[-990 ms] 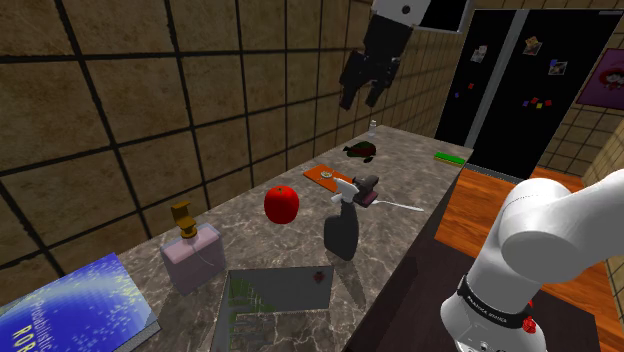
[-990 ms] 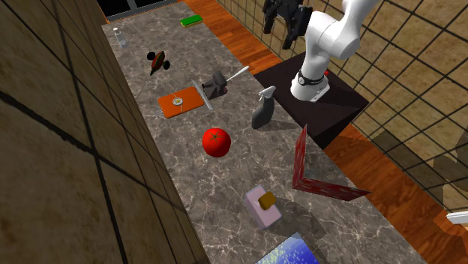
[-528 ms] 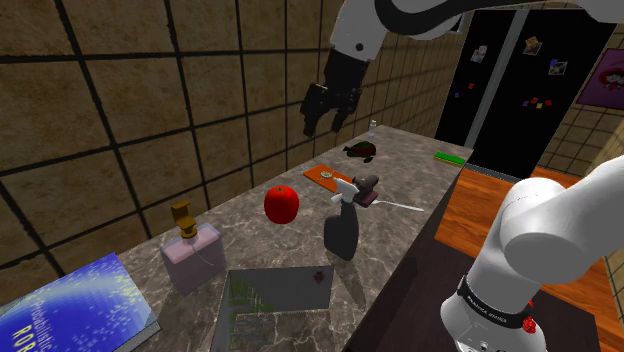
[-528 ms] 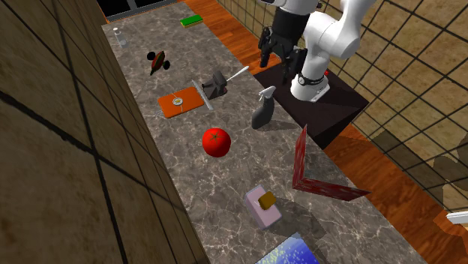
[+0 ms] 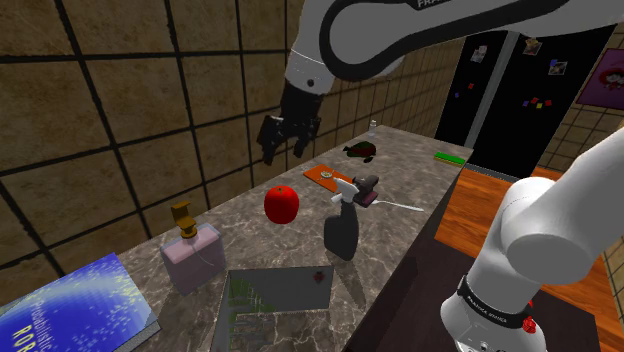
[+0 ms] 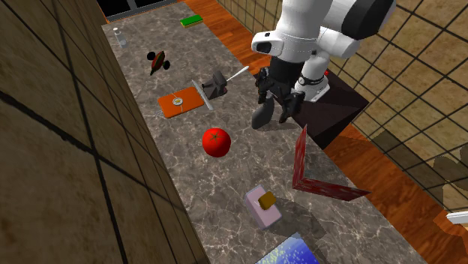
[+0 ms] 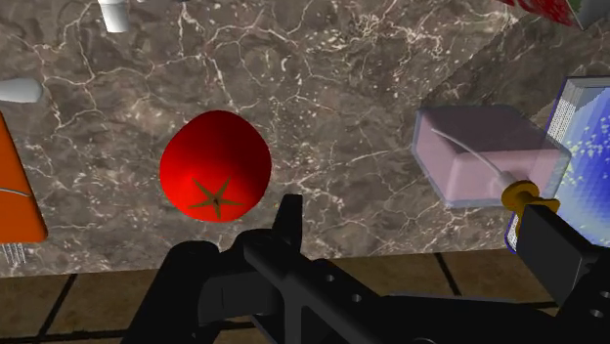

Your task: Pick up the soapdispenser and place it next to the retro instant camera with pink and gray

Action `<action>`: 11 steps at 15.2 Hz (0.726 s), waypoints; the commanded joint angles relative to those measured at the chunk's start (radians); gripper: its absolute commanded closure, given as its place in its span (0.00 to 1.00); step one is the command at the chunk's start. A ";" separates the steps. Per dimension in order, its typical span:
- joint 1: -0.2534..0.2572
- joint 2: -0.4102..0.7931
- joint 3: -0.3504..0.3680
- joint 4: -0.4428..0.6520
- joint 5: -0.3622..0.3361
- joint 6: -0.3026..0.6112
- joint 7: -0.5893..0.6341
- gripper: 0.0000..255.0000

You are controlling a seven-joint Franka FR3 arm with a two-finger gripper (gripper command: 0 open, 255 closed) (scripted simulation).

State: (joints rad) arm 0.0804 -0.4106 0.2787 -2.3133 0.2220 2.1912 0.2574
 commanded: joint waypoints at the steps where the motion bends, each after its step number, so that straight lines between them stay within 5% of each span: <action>1: 0.004 0.076 0.025 0.033 -0.002 0.049 0.013 0.00; 11: 0.039 0.423 0.127 0.203 -0.090 0.244 0.116 0.00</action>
State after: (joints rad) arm 0.1140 -0.0213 0.3969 -2.1325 0.1461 2.4218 0.3601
